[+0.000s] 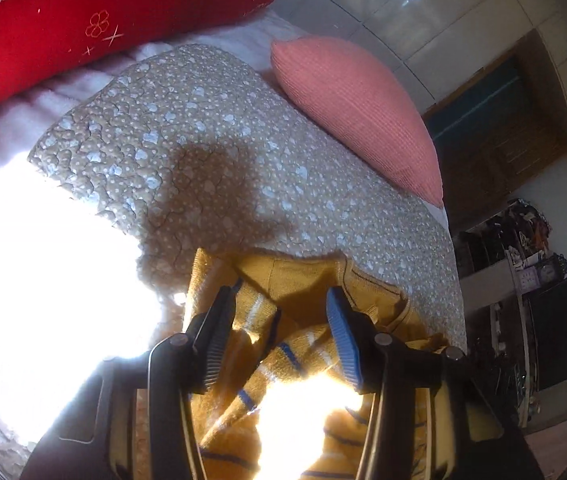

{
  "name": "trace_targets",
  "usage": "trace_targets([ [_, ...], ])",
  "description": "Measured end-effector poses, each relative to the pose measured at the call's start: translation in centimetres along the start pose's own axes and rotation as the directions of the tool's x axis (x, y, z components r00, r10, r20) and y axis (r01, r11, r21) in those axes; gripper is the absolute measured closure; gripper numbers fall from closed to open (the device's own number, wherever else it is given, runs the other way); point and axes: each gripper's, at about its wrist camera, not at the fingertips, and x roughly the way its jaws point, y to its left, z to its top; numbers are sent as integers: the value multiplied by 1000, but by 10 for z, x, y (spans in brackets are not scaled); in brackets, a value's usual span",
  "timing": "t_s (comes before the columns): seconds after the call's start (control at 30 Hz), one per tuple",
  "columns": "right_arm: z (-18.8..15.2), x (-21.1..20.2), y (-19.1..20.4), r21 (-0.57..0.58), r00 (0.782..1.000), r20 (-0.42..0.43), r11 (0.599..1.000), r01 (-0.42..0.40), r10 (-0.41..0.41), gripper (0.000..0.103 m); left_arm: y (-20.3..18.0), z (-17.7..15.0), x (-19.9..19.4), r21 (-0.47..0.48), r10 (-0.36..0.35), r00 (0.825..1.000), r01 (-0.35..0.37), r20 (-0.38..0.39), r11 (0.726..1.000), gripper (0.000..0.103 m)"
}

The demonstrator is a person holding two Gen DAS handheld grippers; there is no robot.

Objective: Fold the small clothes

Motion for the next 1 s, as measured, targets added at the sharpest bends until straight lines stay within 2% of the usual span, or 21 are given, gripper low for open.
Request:
trace_targets([
  [0.07, 5, -6, 4, -16, 998, 31, 998, 57, -56, 21, -3, -10, -14, 61, 40, 999, -42, 26, 997, 44],
  [0.1, 6, -9, 6, -33, 997, 34, 997, 73, -72, 20, -4, -17, -21, 95, 49, 998, -53, 38, 994, 43],
  [0.2, -9, -21, 27, -159, 994, 33, 981, 111, -107, 20, -3, -38, -43, 176, 103, 991, -118, 90, 977, 33],
  [0.27, -26, -24, 47, -263, 988, 29, 952, 154, -152, 20, 0, -58, -52, 215, 150, 980, -175, 127, 961, 28],
  [0.37, -56, -21, 75, -382, 980, 1, 906, 184, -199, 23, 10, -84, -49, 242, 172, 978, -196, 117, 950, 28],
  [0.43, -76, -8, 96, -447, 975, -35, 876, 180, -219, 32, 17, -96, -39, 241, 187, 978, -205, 95, 949, 28],
  [0.47, -88, 2, 104, -477, 972, -60, 862, 171, -226, 36, 21, -101, -34, 245, 193, 977, -208, 86, 947, 29],
  [0.5, -100, 14, 111, -508, 968, -87, 846, 161, -237, 43, 24, -104, -27, 257, 205, 976, -217, 73, 942, 36],
  [0.53, -113, 27, 119, -545, 960, -113, 823, 157, -258, 54, 28, -107, -23, 266, 220, 973, -229, 64, 936, 71],
  [0.57, -126, 40, 125, -585, 949, -133, 795, 157, -285, 59, 33, -108, -20, 259, 219, 974, -225, 50, 939, 102],
  [0.6, -139, 55, 130, -625, 938, -150, 765, 155, -313, 65, 40, -110, -19, 234, 206, 977, -211, 44, 949, 102],
  [0.67, -164, 85, 137, -688, 916, -172, 710, 151, -362, 66, 58, -111, -22, 183, 205, 976, -217, 79, 959, 102],
  [0.7, -175, 102, 137, -712, 905, -181, 686, 150, -385, 66, 67, -110, -20, 159, 199, 977, -208, 72, 965, 102],
  [0.77, -194, 136, 139, -752, 880, -193, 641, 151, -434, 66, 81, -106, -16, 107, 145, 989, -147, 30, 983, 102],
  [0.83, -207, 170, 143, -790, 860, -156, 584, 187, -486, 66, 85, -104, -17, 93, 116, 993, -118, 27, 989, 102],
  [0.9, -214, 196, 150, -815, 855, -110, 539, 214, -507, 66, 84, -105, -17, 102, 118, 993, -120, 29, 987, 102],
  [1.0, -223, 235, 164, -835, 839, -104, 506, 218, -534, 66, 81, -107, -17, 111, 120, 992, -123, 35, 986, 102],
])
